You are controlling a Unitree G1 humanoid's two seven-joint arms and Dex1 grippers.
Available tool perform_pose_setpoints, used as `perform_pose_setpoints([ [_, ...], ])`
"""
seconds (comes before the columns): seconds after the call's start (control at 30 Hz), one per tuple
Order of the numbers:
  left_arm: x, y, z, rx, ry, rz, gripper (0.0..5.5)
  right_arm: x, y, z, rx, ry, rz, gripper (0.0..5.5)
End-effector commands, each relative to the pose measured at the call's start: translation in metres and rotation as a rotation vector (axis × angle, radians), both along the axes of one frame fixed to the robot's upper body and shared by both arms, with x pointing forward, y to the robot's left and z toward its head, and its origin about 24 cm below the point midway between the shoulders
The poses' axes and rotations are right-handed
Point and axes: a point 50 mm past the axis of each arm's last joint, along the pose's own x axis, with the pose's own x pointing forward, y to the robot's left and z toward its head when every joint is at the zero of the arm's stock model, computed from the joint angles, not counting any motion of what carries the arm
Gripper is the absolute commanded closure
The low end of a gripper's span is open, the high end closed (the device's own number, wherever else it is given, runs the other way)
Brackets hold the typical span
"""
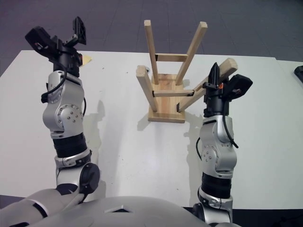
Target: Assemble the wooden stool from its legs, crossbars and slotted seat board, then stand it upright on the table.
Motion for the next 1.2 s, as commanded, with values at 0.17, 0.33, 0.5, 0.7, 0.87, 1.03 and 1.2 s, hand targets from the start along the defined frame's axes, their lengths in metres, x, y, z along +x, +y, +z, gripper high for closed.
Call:
perform_pose_setpoints([
  [0.17,-0.008,-0.015,-0.009,0.012,0.042,-0.06,0.1,-0.044,-0.009,-0.127,-0.166,0.646,0.078,4.49],
  [0.33,-0.008,-0.022,-0.003,0.033,0.016,-0.103,0.1,-0.04,-0.004,-0.132,-0.223,0.69,0.136,4.49],
  [0.5,-0.007,-0.032,0.005,0.072,-0.022,-0.146,0.1,-0.035,-0.001,-0.133,-0.328,0.736,0.181,4.49],
  [0.7,-0.004,-0.039,0.017,0.084,-0.059,-0.173,0.1,-0.035,0.002,-0.143,-0.463,0.88,0.274,4.47],
  [0.87,0.0,-0.038,0.029,0.07,-0.096,-0.166,0.1,-0.04,-0.005,-0.158,-0.463,1.006,0.299,4.47],
  [1.03,0.002,-0.037,0.028,0.063,-0.095,-0.16,0.1,-0.03,-0.003,-0.151,-0.454,0.975,0.325,3.93],
  [1.2,0.002,-0.037,0.023,0.065,-0.079,-0.158,0.1,-0.024,0.0,-0.148,-0.473,0.965,0.334,3.15],
])
